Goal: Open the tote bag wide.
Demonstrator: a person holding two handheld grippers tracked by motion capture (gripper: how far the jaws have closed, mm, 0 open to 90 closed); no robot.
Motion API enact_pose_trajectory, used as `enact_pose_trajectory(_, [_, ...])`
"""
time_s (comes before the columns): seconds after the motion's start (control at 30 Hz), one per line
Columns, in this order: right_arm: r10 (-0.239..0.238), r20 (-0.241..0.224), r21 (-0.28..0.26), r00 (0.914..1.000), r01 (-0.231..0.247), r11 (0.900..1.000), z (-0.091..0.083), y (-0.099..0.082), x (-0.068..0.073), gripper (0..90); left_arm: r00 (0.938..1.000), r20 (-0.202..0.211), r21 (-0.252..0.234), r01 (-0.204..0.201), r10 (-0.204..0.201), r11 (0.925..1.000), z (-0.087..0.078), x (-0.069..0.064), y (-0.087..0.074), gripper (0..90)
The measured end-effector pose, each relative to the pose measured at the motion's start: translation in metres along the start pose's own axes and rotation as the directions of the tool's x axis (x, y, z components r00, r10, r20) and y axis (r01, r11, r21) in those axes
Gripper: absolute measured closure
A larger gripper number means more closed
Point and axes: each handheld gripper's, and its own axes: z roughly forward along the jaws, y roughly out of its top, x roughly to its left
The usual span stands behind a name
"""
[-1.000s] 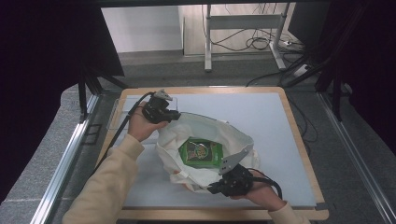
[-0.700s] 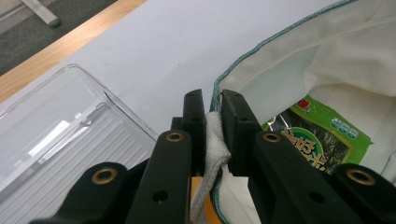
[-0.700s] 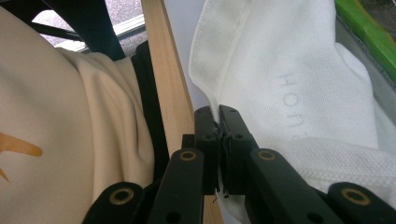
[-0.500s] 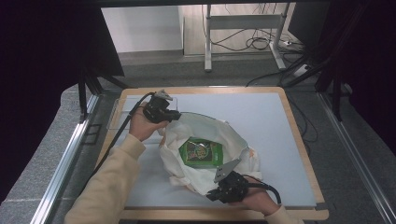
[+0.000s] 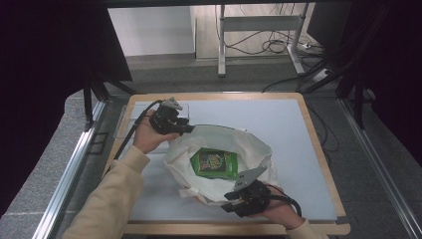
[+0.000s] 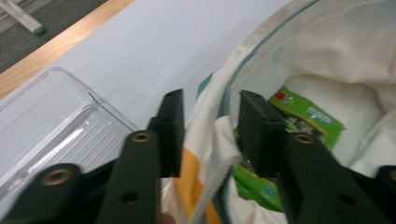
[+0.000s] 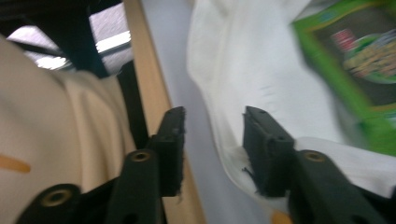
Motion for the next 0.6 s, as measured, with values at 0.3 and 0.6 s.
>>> enact_pose_trajectory(0.3, [0.043,0.113,-0.145,0.9927,-0.026,0.989,-0.044,0.017,-0.007,51.7,0.9982,0.055,-0.05,-0.019,0.022,0.9986,-0.032,-0.019,-0.017,50.2])
enact_pose_trajectory(0.6, [0.096,0.2,-0.134,0.9751,-0.07,0.9886,-0.056,0.042,-0.032,65.7,0.9977,0.044,-0.064,-0.049,0.052,0.9967,-0.048,-0.032,-0.031,48.7])
